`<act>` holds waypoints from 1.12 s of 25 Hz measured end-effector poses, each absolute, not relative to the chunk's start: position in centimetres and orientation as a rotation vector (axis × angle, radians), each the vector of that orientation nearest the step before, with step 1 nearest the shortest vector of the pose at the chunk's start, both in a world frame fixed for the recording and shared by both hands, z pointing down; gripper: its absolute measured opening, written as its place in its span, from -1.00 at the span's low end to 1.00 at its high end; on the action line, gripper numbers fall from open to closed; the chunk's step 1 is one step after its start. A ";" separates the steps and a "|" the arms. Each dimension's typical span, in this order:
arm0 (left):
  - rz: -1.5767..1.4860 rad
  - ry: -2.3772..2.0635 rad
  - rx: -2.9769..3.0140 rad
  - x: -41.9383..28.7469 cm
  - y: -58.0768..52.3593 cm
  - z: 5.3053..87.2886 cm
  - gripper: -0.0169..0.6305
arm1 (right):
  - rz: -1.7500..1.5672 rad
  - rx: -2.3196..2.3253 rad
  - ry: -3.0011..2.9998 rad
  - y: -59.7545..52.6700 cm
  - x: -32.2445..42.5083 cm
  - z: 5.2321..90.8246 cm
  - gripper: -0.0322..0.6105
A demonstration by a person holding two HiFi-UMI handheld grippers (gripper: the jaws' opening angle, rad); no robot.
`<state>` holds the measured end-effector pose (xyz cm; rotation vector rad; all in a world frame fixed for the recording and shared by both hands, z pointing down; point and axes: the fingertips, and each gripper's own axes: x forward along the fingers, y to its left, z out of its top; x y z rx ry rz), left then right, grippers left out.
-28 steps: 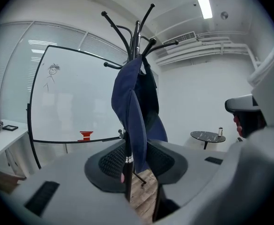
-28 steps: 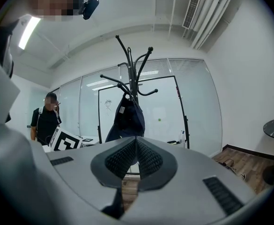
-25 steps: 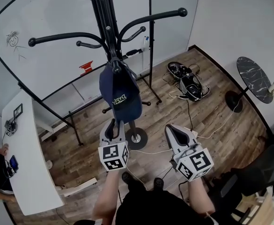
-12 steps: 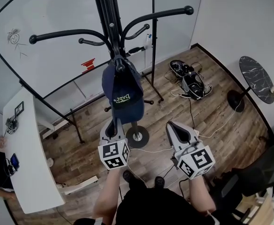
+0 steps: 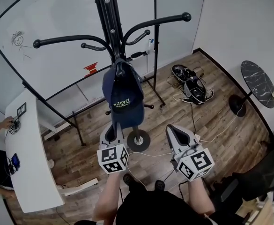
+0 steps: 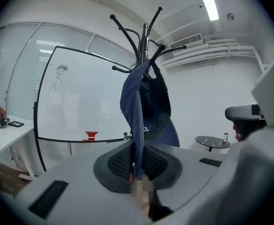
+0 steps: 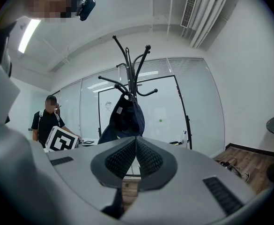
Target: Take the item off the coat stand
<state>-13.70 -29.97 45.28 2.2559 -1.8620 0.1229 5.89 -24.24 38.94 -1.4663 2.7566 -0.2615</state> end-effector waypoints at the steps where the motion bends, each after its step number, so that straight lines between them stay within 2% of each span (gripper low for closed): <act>1: 0.112 -1.866 2.256 -13.7 -29.8 45.1 -0.85 | -0.264 -1.468 2.757 -24.2 6.0 39.0 -0.80; 28: -0.084 -1.833 2.256 -12.8 -25.3 42.8 -0.85 | -0.227 -1.395 2.782 -22.6 5.8 38.2 -0.80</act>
